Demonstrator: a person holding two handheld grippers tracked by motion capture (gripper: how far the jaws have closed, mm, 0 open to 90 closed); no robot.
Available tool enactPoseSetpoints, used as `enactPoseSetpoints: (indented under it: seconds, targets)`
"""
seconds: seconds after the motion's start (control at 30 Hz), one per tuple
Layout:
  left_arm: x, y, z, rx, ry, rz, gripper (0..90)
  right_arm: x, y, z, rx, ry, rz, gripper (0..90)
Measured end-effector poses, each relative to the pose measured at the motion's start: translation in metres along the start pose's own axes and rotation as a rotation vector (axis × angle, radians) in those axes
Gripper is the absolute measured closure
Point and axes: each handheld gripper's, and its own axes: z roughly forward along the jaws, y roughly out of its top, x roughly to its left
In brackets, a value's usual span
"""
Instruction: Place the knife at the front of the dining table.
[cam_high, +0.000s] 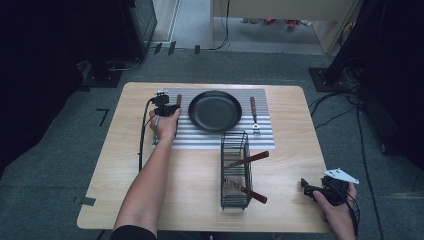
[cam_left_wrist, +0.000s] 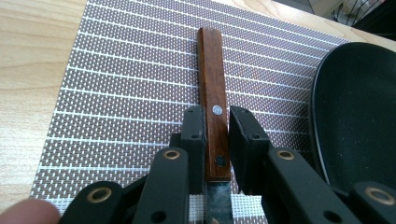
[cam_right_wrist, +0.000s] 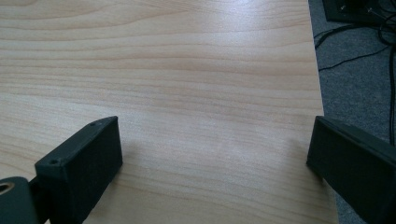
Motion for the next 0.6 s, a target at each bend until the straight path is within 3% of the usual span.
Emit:
enactPoseSetpoints:
  seconds: [0.07, 0.27, 0.47, 0.6]
  targets:
    - [0.001, -0.001, 0.0, 0.004, -0.023, -0.004, 73.6, 0.0, 0.0, 0.0, 0.0, 0.0, -0.001, 2.6]
    - [0.003, 0.0, -0.004, -0.011, -0.039, -0.006, 69.9, 0.0, 0.0, 0.0, 0.0, 0.0, 0.0, 2.6]
    - [0.004, 0.0, -0.007, 0.005, -0.035, -0.008, 70.3, 0.0, 0.0, 0.0, 0.0, 0.0, 0.0, 2.6]
    - [0.009, -0.003, -0.017, -0.007, -0.057, -0.01, 75.6, 0.0, 0.0, 0.0, 0.0, 0.0, 0.0, 2.6]
